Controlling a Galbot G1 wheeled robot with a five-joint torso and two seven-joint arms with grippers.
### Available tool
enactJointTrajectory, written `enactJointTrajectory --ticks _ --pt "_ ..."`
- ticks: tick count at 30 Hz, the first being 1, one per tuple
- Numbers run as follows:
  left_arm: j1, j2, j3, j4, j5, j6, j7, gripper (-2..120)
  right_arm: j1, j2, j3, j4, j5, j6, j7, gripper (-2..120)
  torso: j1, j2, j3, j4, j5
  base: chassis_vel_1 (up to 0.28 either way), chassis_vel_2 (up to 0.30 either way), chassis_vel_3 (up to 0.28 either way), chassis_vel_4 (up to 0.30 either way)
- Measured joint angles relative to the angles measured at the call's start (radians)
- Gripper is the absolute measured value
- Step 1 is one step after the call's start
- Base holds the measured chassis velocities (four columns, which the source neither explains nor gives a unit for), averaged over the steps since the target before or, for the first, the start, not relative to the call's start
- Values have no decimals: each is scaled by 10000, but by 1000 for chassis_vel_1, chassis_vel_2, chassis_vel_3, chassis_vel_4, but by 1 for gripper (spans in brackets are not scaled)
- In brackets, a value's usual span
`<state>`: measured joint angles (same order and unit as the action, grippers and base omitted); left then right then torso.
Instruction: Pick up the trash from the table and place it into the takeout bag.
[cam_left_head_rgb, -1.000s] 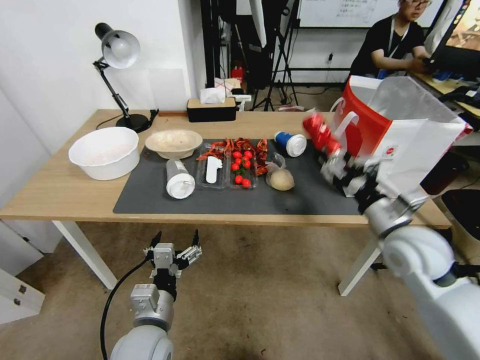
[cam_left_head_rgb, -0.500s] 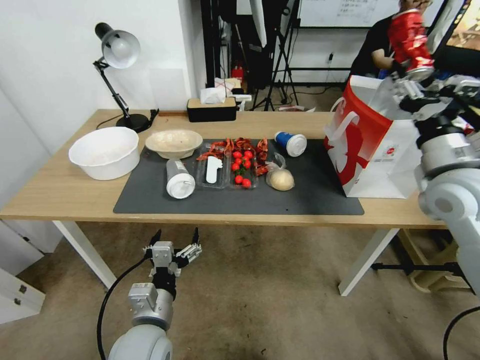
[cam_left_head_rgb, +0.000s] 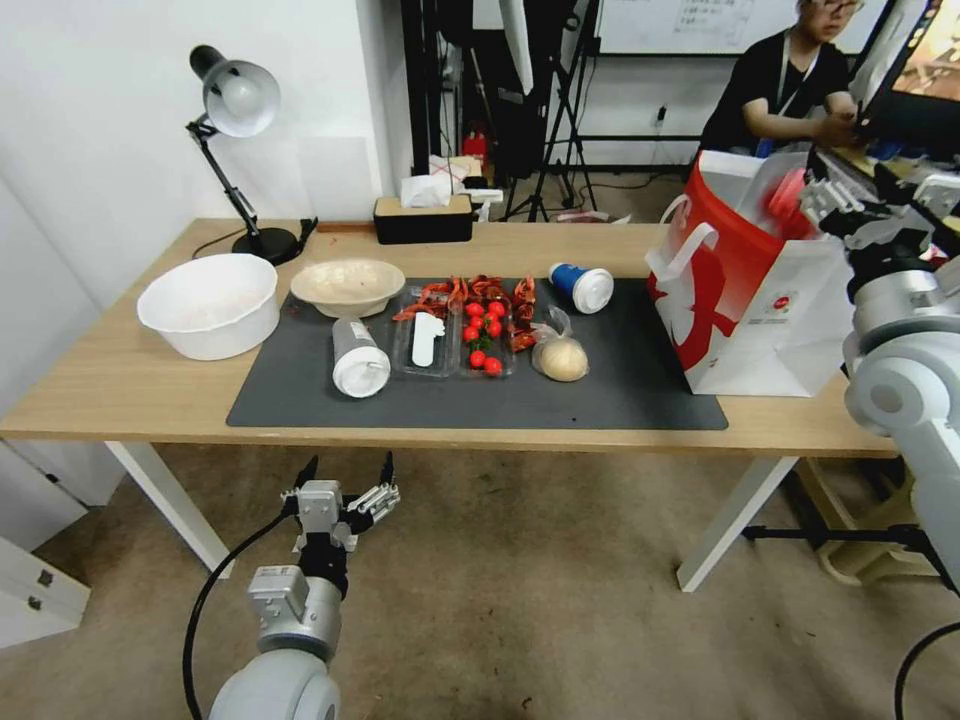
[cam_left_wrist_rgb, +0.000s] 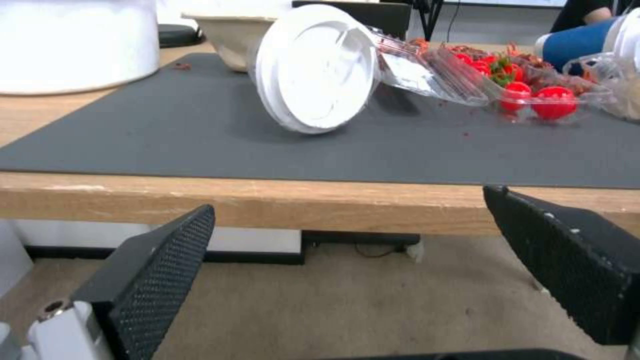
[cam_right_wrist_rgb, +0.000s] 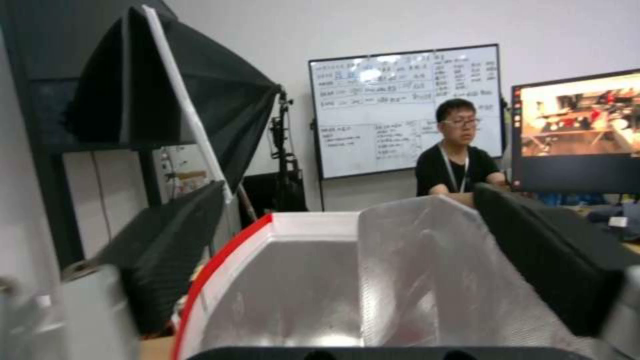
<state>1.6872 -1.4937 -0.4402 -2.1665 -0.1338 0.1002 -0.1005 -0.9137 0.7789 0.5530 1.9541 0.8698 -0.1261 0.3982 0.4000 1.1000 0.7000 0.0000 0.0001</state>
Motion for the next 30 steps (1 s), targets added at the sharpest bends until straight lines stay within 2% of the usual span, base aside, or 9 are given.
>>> enactJointTrajectory --ticks 2,9,16,25,29,30 --pt "-10 -11 20 13 0 47 5 100 -53 9 0 58 2 1 -116 99 0 0 0 0 -1 0 0 0 0" --pt "-63 -23 41 98 0 77 20 100 -56 -21 -21 168 11 200 -451 100 0 0 0 0 -1 0 0 0 0" --pt "-62 -34 33 132 1 73 21 100 -460 30 -37 919 149 405 -1071 100 0 1 -1 1 -2 0 0 0 0" --pt "-70 -18 34 234 3 56 24 100 -2589 341 108 2223 -103 322 -2196 100 0 0 -1 -1 -2 0 0 0 0" --pt "-69 23 30 271 -19 41 40 100 -4346 989 293 2791 -1152 454 -2451 100 0 1 -2 0 -1 0 0 0 0" --pt "-69 23 30 271 -19 41 40 100 -4346 989 293 2791 -1152 454 -2451 100 0 1 -2 0 -1 0 0 0 0"
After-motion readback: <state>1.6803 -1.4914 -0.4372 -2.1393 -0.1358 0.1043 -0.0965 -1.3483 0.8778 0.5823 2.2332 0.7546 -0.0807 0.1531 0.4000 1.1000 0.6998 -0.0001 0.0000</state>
